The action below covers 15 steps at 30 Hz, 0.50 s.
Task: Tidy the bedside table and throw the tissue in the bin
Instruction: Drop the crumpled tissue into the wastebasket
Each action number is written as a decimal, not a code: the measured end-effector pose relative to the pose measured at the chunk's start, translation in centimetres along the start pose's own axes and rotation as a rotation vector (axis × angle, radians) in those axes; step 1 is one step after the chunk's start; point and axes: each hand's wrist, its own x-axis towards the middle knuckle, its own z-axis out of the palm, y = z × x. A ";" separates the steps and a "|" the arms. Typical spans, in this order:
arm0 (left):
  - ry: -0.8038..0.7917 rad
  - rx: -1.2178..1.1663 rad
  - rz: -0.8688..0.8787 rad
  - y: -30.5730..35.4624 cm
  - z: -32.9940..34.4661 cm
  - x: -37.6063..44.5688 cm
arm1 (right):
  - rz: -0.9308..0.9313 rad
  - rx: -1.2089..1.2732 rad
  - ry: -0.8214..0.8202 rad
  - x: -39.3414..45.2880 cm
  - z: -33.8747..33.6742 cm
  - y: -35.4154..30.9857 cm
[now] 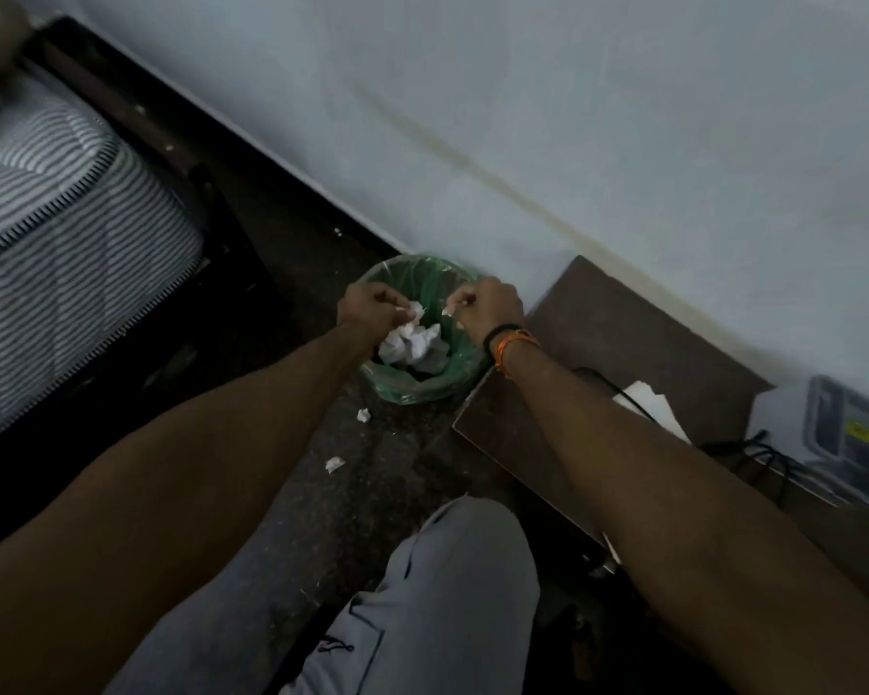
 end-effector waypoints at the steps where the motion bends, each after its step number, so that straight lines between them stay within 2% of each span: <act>1: -0.001 -0.007 0.000 0.0 0.0 0.7 | -0.001 -0.013 -0.026 0.7 0.3 -0.2; 4: -0.017 -0.031 -0.035 -0.4 -0.1 2.0 | -0.014 -0.085 -0.083 2.1 1.5 -0.6; 9: 0.038 0.010 -0.052 -2.6 -0.8 1.6 | -0.065 -0.248 -0.020 1.8 3.8 -2.1; 12: 0.084 0.055 -0.091 -5.4 -1.7 1.0 | -0.075 -0.238 0.042 0.9 5.6 -3.1; 15: 0.128 0.086 -0.146 -8.8 -2.4 0.0 | -0.068 -0.141 -0.023 -0.4 8.9 -4.2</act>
